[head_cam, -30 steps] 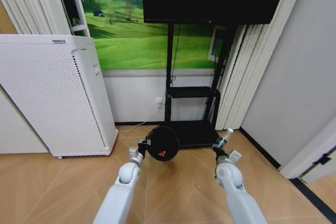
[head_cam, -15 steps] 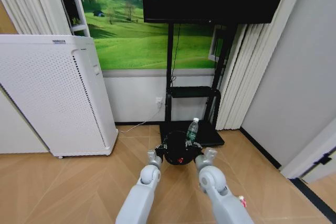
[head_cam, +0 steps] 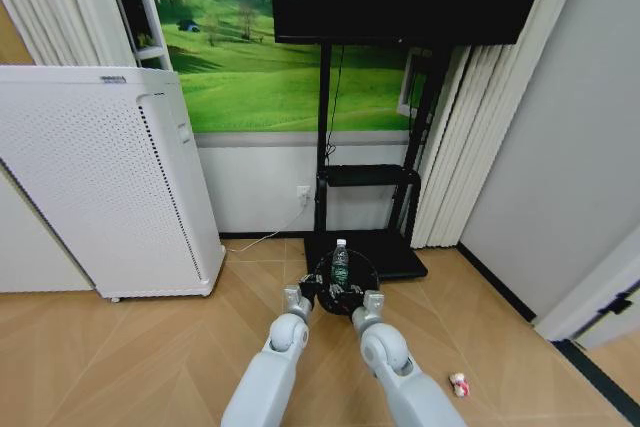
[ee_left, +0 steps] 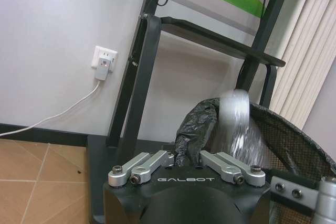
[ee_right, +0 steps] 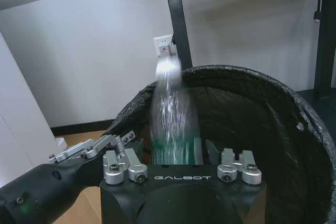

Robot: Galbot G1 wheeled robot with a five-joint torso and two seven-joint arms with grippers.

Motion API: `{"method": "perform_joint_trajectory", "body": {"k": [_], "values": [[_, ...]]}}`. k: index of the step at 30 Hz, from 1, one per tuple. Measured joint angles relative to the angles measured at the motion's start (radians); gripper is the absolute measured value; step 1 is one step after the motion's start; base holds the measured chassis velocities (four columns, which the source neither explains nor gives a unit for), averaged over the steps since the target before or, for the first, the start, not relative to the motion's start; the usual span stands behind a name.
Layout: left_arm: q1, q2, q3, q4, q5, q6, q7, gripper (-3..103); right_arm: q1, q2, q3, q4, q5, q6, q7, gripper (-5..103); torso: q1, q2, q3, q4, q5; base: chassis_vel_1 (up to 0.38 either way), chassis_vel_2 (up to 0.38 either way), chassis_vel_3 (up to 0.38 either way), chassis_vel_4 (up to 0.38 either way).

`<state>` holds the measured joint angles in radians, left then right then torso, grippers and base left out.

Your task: Pick up the trash bin and place the garbage on the floor into it.

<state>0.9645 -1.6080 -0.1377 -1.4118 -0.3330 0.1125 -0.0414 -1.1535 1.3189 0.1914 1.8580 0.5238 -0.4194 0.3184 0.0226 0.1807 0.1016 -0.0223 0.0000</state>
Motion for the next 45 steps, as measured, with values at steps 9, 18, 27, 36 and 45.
{"method": "perform_joint_trajectory", "body": {"k": [9,18,27,36,45], "values": [[0.001,0.007,-0.006,-0.018,0.010,0.001,0.007,7,0.009,-0.007,0.051,0.037,0.004,0.018,0.054,97,0.000,0.000,0.000,-0.0002,0.0000,0.000,0.000,0.000,0.000],[0.058,0.104,-0.118,-0.104,0.052,0.007,0.041,7,-0.009,-0.047,0.216,0.098,0.029,0.025,0.114,100,0.000,0.000,0.000,-0.0001,-0.0001,0.000,0.000,0.000,0.000],[0.129,0.214,-0.218,-0.200,0.054,0.020,0.085,7,-0.118,-0.262,0.286,-0.056,-0.131,0.067,-0.348,100,0.000,0.000,0.000,-0.0002,-0.0001,0.000,0.000,0.000,0.000],[0.170,0.263,-0.249,-0.266,0.026,0.037,0.098,7,-0.081,-0.304,0.282,-0.299,-0.144,0.074,-0.489,100,0.000,0.000,0.000,0.0001,0.0003,0.000,0.000,0.000,0.000],[0.173,0.274,-0.253,-0.277,0.016,0.039,0.099,7,-0.086,-0.283,0.278,-0.374,-0.125,0.094,-0.462,100,0.000,0.000,0.000,-0.0002,0.0000,0.000,0.000,0.000,0.000]]}}
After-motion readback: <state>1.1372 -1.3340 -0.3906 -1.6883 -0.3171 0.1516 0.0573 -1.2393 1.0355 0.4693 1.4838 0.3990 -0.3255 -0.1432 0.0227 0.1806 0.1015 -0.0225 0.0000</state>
